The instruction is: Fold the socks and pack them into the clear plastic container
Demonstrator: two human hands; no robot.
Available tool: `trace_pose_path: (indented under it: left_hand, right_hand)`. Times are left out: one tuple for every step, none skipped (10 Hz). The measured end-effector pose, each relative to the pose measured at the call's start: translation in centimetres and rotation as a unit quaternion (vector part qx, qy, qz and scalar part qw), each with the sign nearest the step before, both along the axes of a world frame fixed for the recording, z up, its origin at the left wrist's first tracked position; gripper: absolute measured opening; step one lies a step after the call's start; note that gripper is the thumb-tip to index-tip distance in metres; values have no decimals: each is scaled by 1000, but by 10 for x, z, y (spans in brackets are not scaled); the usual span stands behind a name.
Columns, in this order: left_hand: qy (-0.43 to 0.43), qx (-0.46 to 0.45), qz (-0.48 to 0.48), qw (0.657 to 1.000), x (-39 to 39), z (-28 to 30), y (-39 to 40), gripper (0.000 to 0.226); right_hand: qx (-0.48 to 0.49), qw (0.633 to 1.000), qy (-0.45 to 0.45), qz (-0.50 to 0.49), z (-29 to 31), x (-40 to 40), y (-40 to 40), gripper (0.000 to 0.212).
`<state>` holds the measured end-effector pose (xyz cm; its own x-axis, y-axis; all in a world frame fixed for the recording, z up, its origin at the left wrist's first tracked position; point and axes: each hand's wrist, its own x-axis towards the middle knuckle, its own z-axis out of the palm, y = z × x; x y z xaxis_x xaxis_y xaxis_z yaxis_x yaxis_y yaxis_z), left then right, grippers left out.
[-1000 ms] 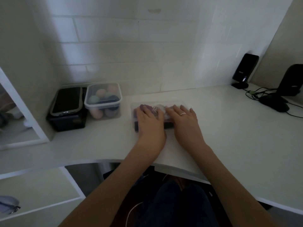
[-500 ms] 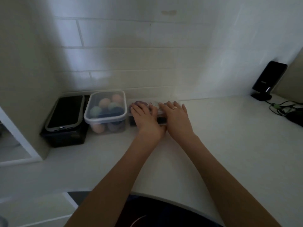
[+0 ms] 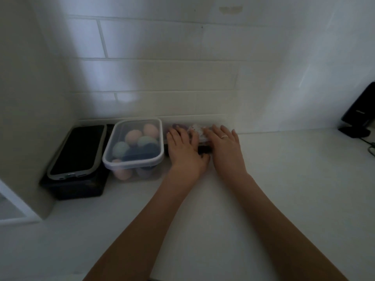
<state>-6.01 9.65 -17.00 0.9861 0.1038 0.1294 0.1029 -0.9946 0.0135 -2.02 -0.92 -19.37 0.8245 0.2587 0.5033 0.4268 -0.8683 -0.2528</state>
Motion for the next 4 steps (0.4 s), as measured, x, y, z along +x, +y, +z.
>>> trace_pose_path:
  left_hand:
    - [-18,-8,-5,1000,0,-3,0,73]
    - [-29,-45,-10,999,-3,-5,2,69]
    - [-121,-164,-52,978,-5,2,7,62]
    - [-173,-385,-82,903,-12,27,15,56]
  right_hand:
    - [3,1000,9,17,3,1,-4,50]
    - [37,992,90,86,20,1,-15,63]
    - [240,934,208,162,53,-1,-35,54]
    - [375,893,169,183,82,-7,-53,35]
